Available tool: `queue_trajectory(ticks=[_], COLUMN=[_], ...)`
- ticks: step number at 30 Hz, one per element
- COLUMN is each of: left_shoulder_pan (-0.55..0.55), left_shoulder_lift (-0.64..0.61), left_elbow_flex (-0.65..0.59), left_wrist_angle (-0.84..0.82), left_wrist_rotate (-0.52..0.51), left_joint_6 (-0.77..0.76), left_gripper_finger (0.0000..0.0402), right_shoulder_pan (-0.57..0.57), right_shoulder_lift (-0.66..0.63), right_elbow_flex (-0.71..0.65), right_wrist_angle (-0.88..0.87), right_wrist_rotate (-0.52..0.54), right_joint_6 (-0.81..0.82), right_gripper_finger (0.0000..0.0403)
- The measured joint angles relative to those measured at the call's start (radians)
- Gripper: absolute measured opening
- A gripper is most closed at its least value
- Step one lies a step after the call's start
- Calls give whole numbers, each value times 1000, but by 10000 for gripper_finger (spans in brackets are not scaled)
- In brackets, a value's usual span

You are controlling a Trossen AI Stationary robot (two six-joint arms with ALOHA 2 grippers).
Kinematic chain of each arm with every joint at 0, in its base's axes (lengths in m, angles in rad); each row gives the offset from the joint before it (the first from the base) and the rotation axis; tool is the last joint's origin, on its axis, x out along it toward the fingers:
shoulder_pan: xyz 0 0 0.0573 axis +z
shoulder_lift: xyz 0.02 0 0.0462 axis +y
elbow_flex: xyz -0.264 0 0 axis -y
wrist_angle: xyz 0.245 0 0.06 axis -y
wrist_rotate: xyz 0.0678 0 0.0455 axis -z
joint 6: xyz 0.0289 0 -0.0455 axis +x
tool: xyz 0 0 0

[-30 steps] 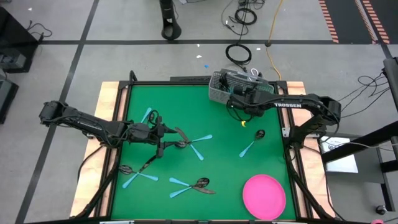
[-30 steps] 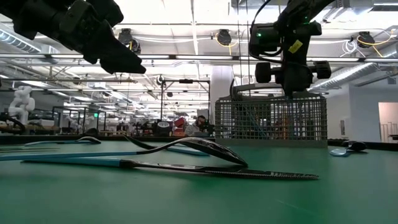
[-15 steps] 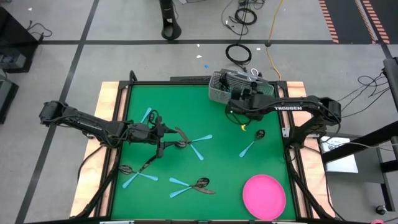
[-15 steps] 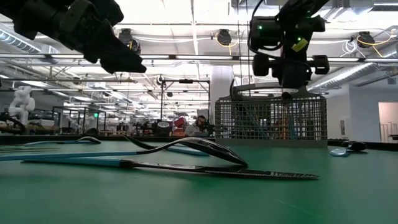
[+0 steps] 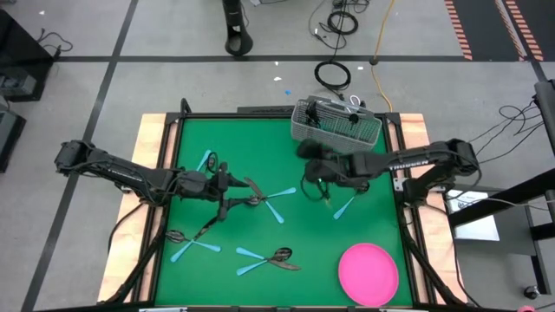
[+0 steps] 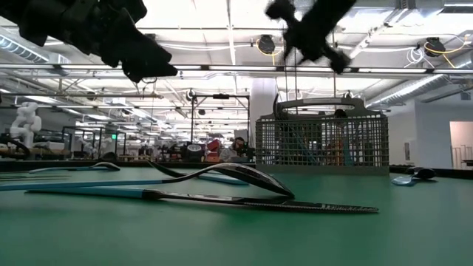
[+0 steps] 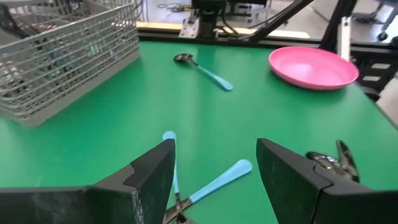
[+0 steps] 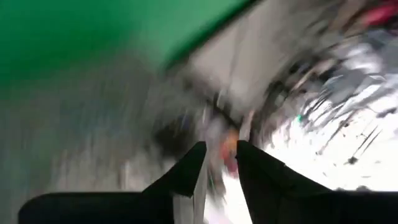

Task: Sort silverware
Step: Put the blue spoon into the silverware basket

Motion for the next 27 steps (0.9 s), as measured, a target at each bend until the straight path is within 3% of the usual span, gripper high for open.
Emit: queue_trajectory(ticks=[4, 8, 12, 21, 27], left_shoulder_pan=[-16, -37, -52, -83, -87], left_shoulder_lift=[0, 0, 0, 0, -6], left_elbow_flex=[0, 1, 3, 23, 23], left_wrist_angle=[11, 42, 54, 55, 52], left_wrist_rotate=[3, 5, 7, 7, 6], left_joint_6=[0, 1, 11, 28, 28], left_gripper_finger=[228, 228, 228, 228, 228], right_shoulder_pan=[101, 177, 213, 281, 294], right_shoulder_lift=[0, 0, 23, 101, 204], right_elbow_flex=[0, 0, 1, 0, 94], right_wrist_angle=[281, 501, 662, 614, 507], right_wrist_rotate=[-319, -603, -686, -697, -802], right_joint_6=[332, 854, 1353, 1583, 1642], right_gripper_finger=[77, 77, 77, 101, 120])
